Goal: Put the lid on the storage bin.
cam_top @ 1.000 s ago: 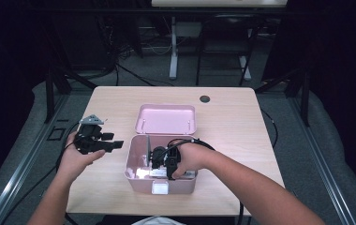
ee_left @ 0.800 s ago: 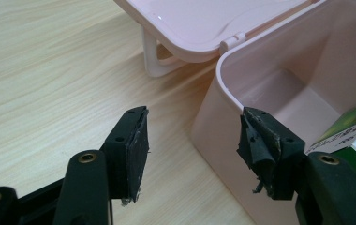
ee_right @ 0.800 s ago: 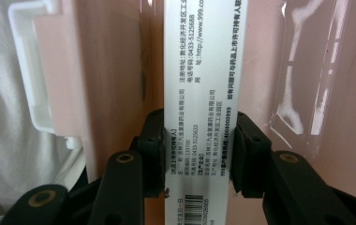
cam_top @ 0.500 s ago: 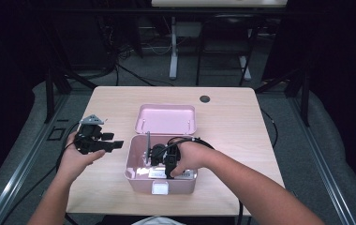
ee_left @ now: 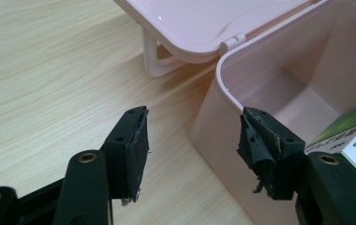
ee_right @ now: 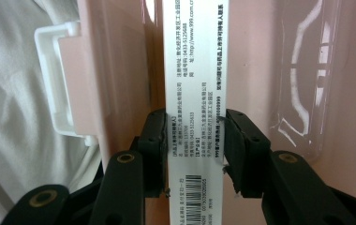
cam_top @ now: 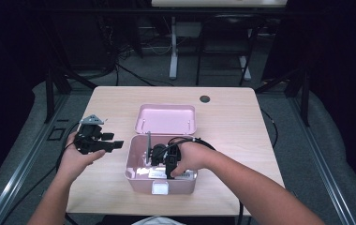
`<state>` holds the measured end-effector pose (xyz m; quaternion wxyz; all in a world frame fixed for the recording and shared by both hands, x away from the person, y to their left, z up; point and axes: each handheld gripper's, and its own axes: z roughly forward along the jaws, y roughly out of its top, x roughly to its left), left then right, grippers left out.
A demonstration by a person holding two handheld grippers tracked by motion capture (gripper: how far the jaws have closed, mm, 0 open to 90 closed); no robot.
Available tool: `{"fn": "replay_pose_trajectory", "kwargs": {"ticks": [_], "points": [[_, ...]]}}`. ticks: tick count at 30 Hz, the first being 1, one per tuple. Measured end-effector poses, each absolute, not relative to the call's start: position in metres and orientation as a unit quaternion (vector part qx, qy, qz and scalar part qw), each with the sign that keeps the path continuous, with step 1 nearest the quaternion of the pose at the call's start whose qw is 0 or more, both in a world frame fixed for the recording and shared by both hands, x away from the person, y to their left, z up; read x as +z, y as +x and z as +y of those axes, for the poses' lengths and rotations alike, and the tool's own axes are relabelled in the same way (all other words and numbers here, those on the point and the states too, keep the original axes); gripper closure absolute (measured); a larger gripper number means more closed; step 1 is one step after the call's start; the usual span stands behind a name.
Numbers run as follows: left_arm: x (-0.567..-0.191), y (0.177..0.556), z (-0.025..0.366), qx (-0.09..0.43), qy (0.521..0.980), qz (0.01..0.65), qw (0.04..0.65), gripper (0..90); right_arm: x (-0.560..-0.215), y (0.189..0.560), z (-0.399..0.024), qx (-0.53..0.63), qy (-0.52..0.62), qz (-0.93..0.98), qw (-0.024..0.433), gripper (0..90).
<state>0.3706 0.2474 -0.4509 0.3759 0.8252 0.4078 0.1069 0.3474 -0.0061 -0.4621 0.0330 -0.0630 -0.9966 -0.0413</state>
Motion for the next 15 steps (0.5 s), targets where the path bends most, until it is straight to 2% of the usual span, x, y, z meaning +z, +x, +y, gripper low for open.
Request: {"fn": "replay_pose_trajectory", "kwargs": {"ticks": [15], "points": [[-0.4512,0.3711,0.2482,0.104,0.825,0.407,0.378,42.3,-0.4616,0.3455,-0.0070,-0.043,-0.049,-0.997,0.033,61.5]]}}
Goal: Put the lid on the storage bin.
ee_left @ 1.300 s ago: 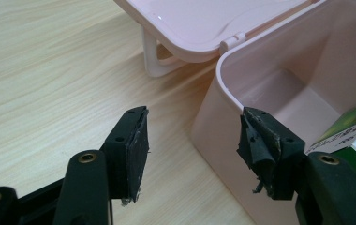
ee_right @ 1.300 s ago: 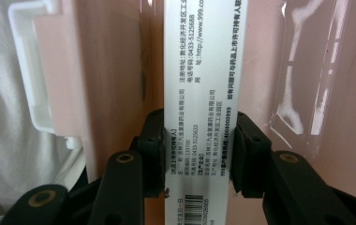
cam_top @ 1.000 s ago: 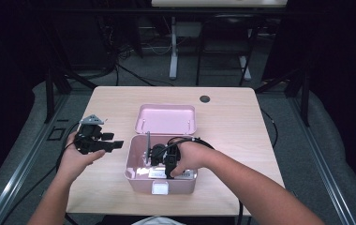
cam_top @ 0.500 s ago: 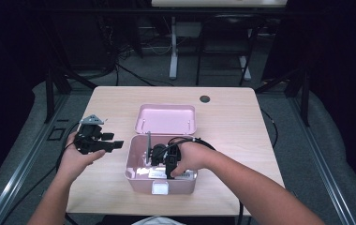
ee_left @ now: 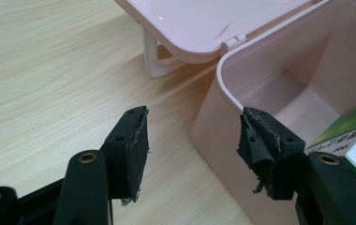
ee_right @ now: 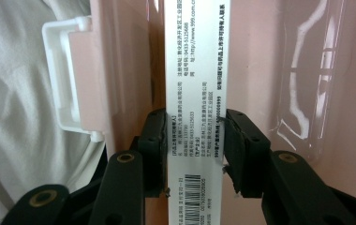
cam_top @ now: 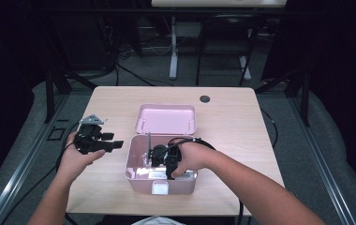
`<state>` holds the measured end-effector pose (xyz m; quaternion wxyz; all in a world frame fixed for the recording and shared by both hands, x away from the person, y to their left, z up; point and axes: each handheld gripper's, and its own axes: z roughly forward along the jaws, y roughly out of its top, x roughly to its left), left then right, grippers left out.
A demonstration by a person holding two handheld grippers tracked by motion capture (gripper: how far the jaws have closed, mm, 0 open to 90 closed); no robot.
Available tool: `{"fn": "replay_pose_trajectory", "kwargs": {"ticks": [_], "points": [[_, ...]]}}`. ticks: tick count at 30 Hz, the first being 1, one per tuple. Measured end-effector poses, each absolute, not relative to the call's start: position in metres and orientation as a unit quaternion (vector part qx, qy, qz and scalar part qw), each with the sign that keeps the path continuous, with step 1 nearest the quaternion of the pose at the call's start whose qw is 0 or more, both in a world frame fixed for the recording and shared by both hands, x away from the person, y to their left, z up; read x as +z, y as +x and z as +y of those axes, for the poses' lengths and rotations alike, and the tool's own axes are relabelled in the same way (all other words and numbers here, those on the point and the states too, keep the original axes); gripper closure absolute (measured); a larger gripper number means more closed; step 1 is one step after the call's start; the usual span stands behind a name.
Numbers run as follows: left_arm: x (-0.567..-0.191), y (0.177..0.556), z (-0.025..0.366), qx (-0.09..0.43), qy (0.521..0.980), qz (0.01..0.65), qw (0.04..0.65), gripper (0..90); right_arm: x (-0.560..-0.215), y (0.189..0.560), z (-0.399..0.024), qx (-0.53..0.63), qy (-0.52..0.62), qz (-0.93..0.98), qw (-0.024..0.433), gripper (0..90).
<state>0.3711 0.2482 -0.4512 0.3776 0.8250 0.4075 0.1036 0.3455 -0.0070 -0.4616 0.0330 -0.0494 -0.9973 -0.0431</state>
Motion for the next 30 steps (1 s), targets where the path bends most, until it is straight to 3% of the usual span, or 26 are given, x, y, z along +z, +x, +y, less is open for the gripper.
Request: {"fn": "replay_pose_trajectory", "kwargs": {"ticks": [11,19,30], "points": [[-0.453,0.371,0.248,0.107,0.821,0.413,0.379,42.3,-0.451,0.348,-0.013,-0.071,-0.073,-0.994,0.036,60.2],[-0.454,0.371,0.244,0.098,0.820,0.412,0.385,36.4,-0.425,0.343,-0.027,-0.107,-0.086,-0.990,0.010,59.3],[-0.450,0.367,0.239,0.088,0.822,0.398,0.398,36.5,-0.407,0.346,-0.044,-0.164,-0.140,-0.976,-0.001,58.3]]}}
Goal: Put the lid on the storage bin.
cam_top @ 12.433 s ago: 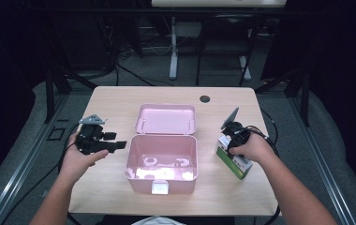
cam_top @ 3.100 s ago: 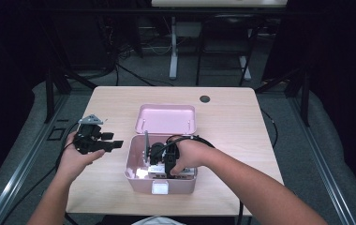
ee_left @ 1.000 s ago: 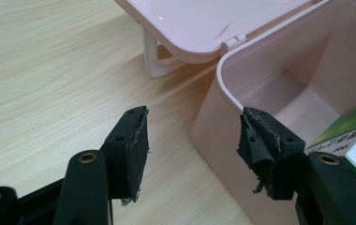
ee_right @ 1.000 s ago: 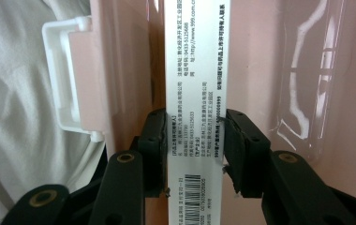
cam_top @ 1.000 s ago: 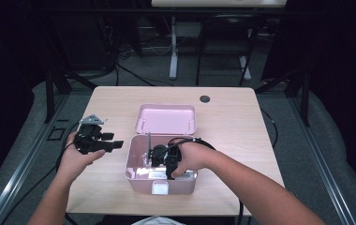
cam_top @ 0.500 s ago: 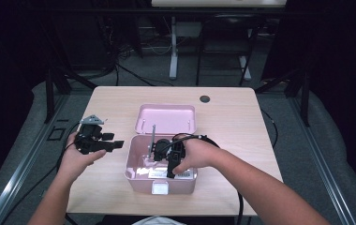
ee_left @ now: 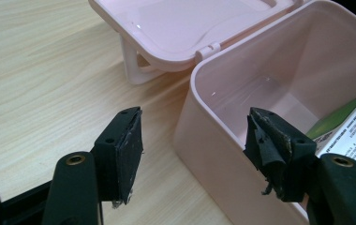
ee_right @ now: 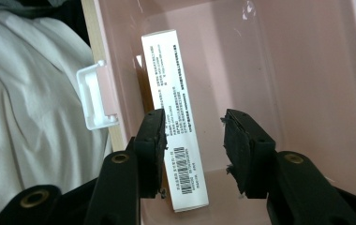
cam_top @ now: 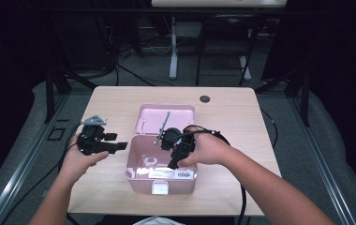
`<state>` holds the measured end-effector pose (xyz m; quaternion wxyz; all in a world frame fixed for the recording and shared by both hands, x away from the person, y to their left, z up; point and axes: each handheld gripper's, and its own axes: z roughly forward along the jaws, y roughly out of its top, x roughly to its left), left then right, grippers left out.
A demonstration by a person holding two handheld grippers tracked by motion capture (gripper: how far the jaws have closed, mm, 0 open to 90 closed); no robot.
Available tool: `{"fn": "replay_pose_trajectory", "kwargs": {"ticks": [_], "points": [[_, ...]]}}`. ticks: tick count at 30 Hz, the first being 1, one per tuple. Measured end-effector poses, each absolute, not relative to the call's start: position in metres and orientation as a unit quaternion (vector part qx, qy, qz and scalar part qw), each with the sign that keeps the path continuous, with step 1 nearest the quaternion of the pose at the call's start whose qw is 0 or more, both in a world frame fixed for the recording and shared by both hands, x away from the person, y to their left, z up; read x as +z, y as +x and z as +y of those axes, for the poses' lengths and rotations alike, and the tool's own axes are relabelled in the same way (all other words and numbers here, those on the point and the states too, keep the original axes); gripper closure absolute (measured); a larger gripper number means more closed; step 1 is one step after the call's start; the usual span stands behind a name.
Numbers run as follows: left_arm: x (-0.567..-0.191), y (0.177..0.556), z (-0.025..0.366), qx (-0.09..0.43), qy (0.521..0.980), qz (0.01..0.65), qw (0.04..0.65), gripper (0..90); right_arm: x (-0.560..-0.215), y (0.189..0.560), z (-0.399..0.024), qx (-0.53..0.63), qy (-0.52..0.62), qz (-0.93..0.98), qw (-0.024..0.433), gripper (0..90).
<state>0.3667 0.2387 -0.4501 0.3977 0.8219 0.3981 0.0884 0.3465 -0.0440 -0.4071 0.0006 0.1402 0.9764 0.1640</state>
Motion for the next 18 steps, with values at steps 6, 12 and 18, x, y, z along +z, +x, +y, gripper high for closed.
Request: {"fn": "replay_pose_trajectory", "kwargs": {"ticks": [6,12,18], "points": [[-0.450,0.365,0.237,0.092,0.826,0.391,0.396,37.1,-0.401,0.344,-0.050,0.183,0.156,0.970,0.017,57.3],[-0.450,0.365,0.235,0.099,0.823,0.390,0.401,39.7,-0.399,0.346,-0.060,0.219,0.174,0.959,0.034,58.6],[-0.450,0.364,0.233,0.103,0.823,0.384,0.407,39.7,-0.401,0.346,-0.066,0.235,0.187,0.953,0.041,56.2]]}}
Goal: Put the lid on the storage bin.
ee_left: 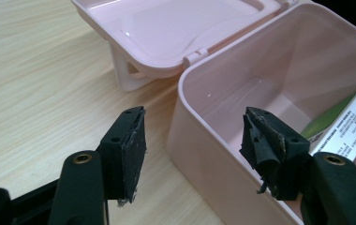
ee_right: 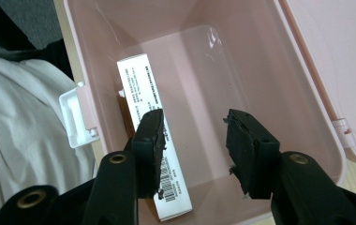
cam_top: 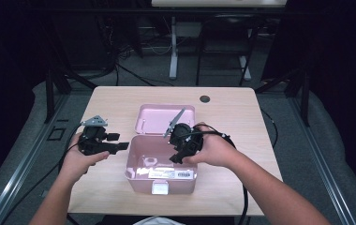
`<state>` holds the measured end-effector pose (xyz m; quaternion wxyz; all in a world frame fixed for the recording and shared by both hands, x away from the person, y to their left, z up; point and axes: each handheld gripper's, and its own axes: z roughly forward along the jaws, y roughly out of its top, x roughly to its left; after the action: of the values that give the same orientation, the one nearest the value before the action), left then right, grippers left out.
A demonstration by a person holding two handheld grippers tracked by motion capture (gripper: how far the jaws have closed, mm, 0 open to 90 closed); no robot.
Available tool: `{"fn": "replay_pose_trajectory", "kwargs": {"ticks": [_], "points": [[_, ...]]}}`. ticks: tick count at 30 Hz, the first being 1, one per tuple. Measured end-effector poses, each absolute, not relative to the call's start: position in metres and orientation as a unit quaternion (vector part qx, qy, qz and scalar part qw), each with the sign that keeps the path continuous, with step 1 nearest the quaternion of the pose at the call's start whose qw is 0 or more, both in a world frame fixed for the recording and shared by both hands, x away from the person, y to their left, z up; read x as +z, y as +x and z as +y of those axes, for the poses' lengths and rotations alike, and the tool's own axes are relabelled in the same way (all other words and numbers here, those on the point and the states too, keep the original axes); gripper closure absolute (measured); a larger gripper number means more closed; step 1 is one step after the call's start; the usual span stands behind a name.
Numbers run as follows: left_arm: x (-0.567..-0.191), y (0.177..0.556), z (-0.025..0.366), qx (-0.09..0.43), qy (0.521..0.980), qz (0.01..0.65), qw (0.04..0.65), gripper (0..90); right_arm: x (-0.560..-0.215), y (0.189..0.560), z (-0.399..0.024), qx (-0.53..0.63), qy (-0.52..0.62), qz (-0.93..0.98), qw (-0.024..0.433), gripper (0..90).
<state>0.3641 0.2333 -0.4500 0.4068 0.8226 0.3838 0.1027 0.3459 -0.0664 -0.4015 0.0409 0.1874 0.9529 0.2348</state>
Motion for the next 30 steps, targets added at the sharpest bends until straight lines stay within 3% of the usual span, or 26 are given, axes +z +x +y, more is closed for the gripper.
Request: {"fn": "replay_pose_trajectory", "kwargs": {"ticks": [12,30], "points": [[-0.450,0.365,0.234,0.102,0.826,0.386,0.399,39.8,-0.405,0.351,-0.087,0.256,0.252,0.931,0.062,53.2],[-0.453,0.362,0.228,0.091,0.823,0.369,0.422,55.6,-0.405,0.375,-0.105,0.308,0.337,0.885,0.090,53.3]]}}
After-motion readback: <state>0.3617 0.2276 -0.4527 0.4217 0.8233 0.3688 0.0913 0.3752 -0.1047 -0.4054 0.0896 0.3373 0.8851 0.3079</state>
